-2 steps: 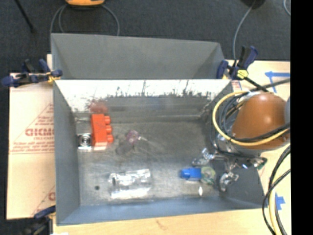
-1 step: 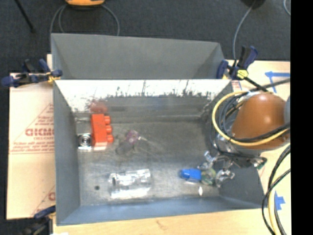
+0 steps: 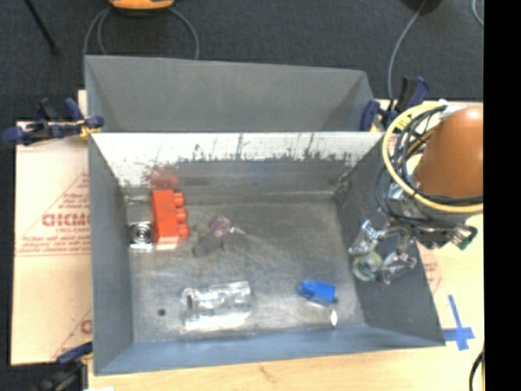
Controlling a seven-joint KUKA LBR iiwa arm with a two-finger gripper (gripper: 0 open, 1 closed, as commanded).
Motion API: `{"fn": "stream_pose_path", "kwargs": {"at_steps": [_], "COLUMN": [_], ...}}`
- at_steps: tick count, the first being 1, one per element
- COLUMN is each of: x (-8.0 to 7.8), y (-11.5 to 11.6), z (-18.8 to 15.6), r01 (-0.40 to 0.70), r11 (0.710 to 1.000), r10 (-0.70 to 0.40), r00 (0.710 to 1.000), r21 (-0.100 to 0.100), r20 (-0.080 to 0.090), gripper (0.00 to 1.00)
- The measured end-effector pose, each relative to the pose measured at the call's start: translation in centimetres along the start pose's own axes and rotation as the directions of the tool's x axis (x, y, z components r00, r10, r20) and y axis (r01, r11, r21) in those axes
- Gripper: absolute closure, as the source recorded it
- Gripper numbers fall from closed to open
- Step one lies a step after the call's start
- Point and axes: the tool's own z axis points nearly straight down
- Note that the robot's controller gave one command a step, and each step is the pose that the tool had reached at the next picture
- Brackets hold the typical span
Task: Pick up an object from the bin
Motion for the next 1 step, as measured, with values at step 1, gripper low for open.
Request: {"fn": "stream_pose_path", "kwargs": {"at_steps": [1], "x": [-0.65], "y": [0.22], "z": [-2.85], "r01": [-0.009], "r11": [1.000], "r10": [0.009], "r00": [1.000], "r21": [-0.004], "r20": [-0.002], "gripper": [1.00]}}
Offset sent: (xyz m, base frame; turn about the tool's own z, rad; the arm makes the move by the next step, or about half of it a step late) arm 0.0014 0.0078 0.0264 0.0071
